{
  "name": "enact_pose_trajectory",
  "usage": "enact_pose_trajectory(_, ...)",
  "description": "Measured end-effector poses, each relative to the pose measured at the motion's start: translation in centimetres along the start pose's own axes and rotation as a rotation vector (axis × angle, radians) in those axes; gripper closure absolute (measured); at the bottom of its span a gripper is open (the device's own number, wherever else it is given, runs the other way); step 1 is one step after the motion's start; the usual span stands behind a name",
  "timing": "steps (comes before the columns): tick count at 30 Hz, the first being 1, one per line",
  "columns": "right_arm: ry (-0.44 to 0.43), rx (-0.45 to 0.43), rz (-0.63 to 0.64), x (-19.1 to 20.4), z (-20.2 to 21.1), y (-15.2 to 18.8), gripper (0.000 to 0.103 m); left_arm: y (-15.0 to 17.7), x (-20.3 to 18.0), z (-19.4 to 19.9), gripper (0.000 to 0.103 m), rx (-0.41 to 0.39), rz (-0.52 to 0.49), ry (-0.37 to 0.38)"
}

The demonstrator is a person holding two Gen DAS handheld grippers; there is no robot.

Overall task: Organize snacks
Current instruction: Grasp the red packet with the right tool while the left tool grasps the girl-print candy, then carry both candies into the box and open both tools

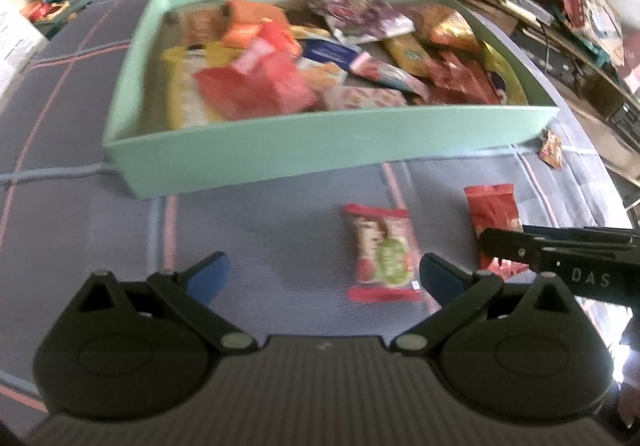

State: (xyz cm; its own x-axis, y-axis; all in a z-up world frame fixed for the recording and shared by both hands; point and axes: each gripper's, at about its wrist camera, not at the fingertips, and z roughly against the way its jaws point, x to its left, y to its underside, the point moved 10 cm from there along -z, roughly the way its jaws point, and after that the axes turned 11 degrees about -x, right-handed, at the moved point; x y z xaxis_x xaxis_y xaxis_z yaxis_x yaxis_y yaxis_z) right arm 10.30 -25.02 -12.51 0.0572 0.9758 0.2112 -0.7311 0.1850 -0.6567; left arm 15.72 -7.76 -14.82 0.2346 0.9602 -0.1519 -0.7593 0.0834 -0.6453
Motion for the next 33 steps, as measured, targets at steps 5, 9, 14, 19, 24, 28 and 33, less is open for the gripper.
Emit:
enact_pose_trajectory(5,-0.004,-0.016,0.023,0.1,-0.1,0.1,0.069,0.1,-2.1,-0.7,0.016,0.001,-0.059,0.000)
enact_pose_trajectory(9,-0.010,-0.026,0.012,0.0,-0.1,0.0,0.069,0.1,-2.9,-0.7,0.042,-0.016,-0.157,-0.027)
enact_pose_trajectory(14,-0.012,-0.030,0.038,0.2,0.1,0.1,0.070,0.0,-3.0,-0.2,0.073,-0.030,-0.201,-0.035)
enact_pose_trajectory(19,-0.048,-0.025,-0.071,-0.8,0.8,-0.2,0.078,-0.2,-2.5,0.7,0.074,-0.018,-0.149,-0.011)
enact_pose_trajectory(24,-0.067,-0.063,-0.095,-1.0,2.3,-1.3,0.079,-2.1,-2.7,2.7,0.075,-0.071,-0.118,0.034)
enact_pose_trajectory(28,-0.085,-0.086,-0.128,-1.0,3.2,-2.3,0.079,-3.2,-2.9,3.7,0.074,-0.098,-0.103,0.045)
enact_pose_trajectory(33,-0.129,-0.153,-0.142,-0.5,5.2,-5.4,0.079,-5.6,-3.3,5.3,0.074,-0.157,-0.090,0.060)
